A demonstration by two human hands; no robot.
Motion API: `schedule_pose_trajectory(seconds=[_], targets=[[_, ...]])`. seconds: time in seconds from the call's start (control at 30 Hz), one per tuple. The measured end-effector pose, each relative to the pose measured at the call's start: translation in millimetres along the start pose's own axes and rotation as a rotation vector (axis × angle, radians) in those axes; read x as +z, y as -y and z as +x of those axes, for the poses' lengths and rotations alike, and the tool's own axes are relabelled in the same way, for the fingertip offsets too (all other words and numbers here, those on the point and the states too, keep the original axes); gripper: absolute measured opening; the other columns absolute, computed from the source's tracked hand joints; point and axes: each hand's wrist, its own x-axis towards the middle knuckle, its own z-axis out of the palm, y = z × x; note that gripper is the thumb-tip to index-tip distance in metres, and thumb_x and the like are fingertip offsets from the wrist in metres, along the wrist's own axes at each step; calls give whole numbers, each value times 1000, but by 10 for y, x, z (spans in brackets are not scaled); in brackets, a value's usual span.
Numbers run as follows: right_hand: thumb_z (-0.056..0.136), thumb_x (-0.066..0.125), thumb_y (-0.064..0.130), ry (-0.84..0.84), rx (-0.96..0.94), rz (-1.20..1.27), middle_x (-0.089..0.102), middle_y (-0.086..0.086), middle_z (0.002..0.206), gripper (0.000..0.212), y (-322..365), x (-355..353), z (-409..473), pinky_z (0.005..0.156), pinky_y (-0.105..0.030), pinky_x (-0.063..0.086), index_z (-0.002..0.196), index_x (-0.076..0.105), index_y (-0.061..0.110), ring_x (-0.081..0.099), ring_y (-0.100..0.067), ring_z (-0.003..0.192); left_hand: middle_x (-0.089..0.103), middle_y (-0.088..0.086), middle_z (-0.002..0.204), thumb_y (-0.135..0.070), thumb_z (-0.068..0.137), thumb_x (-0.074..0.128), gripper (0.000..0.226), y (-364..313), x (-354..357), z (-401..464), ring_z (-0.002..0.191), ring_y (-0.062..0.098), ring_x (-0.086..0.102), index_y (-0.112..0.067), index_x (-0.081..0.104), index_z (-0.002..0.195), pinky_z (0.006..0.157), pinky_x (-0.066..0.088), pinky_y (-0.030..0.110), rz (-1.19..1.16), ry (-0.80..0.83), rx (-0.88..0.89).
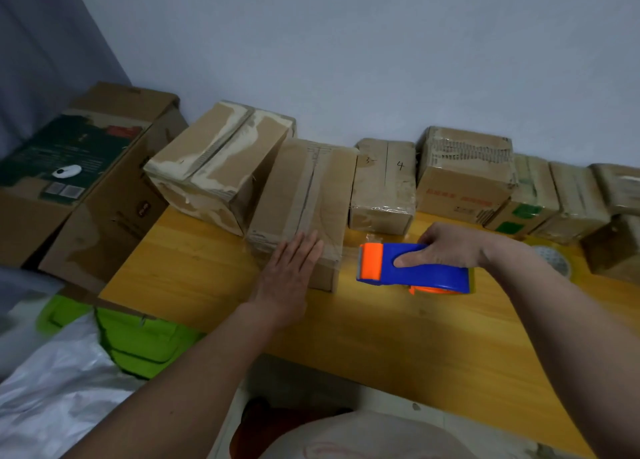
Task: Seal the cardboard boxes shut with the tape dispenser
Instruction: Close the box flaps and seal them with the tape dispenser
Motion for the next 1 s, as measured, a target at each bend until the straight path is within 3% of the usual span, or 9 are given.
schedule_pose_trajectory(seconds=[0.17, 0.33, 0.43, 0.63, 0.73, 0.87, 1.0], targets=[[81, 67, 52, 58, -6, 24, 73, 3, 81, 37, -47, -9, -21, 63, -23, 50, 97, 65, 19, 68, -12, 74, -24, 3, 158, -9, 86, 45, 91, -6, -29, 27, 144, 21, -26, -19, -18, 150, 118, -16, 40, -38, -12, -16], [73, 70, 57, 110, -24, 123, 75, 3, 81, 45, -146, -7, -74, 68, -25, 51, 97, 70, 18, 71, -10, 72, -24, 4, 158, -12, 84, 51, 99, 11, -23, 26, 144, 22, -25, -23, -25, 147, 117, -16, 39, -58, -17, 23], [72, 70, 57, 145, -23, 123, 75, 0, 85, 49, -164, -21, -84, 70, -27, 52, 98, 70, 16, 71, -14, 76, -22, 3, 159, -6, 82, 53, 100, 23, -33, 39, 145, 20, -24, -29, -18, 150, 116, -17, 37, -93, -15, 36], [84, 65, 49, 104, 103, -127, 66, -2, 86, 31, 107, 14, 48, 69, -28, 48, 88, 60, 19, 63, -19, 83, -18, 1, 160, 2, 81, 53, 102, -13, 16, 82, 145, 19, -22, -34, -13, 150, 112, -19, 36, -105, -36, -11], [87, 61, 50, 48, 138, -300, 58, -1, 84, 32, 356, 101, 134, 75, -33, 46, 82, 52, 19, 58, -22, 86, -16, 0, 160, -1, 79, 57, 105, -16, 25, 86, 145, 19, -21, -37, -13, 149, 112, -19, 45, -85, -31, -36], [88, 59, 49, -23, 159, -412, 50, 1, 80, 35, 525, 241, 185, 65, -29, 39, 96, 50, 16, 54, -21, 84, -16, -2, 160, -4, 78, 62, 108, -26, 21, 94, 145, 19, -20, -41, -13, 147, 107, -21, 54, -65, -11, -67], [87, 59, 49, -127, 140, -469, 49, 2, 76, 33, 553, 315, 172, 72, -33, 43, 82, 47, 19, 54, -21, 81, -13, -6, 160, -8, 76, 69, 113, -82, -38, 106, 146, 19, -17, -43, -13, 146, 107, -18, 54, -74, 7, -85]])
